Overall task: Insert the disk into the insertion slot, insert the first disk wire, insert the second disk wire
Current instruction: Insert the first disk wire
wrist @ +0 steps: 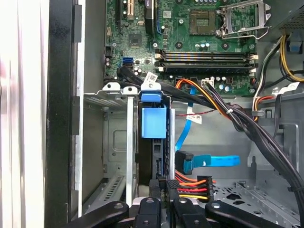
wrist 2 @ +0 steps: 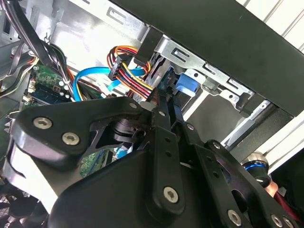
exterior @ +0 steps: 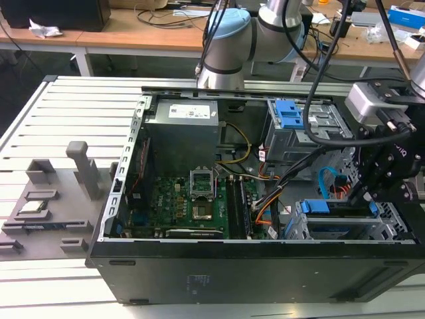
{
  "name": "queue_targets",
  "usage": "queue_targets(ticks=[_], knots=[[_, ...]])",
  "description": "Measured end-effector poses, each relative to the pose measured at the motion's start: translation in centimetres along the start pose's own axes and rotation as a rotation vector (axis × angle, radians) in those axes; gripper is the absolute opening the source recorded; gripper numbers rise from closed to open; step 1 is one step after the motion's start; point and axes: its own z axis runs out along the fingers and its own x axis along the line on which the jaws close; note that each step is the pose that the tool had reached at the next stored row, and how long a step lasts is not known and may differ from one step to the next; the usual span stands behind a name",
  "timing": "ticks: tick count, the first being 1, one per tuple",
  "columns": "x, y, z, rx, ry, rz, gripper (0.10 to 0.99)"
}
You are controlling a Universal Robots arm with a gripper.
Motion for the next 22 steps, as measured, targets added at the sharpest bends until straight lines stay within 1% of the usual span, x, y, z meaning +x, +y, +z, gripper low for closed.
queue_targets(ticks=[6,7,8,9,12,13,14,15,16,17,18,19,20,22], knots=[[-0.01,-0.01,0.23,0.000,0.0004,0.000,0.169],[-0.01,-0.01,0.30,0.000,-0.0010,0.000,0.180],[-0.01,-0.01,0.27,0.000,-0.0003,0.000,0.243],[0.00,0.00,0.04,0.000,0.0002,0.000,0.243],[-0.11,0.07,-1.41,0.000,0.0009,0.000,0.243],[-0.22,0.09,-1.78,0.000,0.0008,0.000,0.243],[-0.49,0.12,-2.34,0.000,0.0010,0.000,0.243],[-0.63,0.14,-2.66,0.000,0.0011,0.000,0.243],[-0.75,0.16,-3.06,0.000,0.0012,0.000,0.161],[-0.83,0.18,-3.39,0.000,0.0010,0.000,0.106],[-0.88,0.21,-3.93,0.000,0.0011,0.000,0.106],[-0.89,0.24,-4.70,0.000,0.0012,0.000,0.106],[-0.88,0.26,-5.18,0.000,0.0011,0.000,0.106],[-0.88,0.26,-5.26,0.000,0.0009,0.000,0.106]])
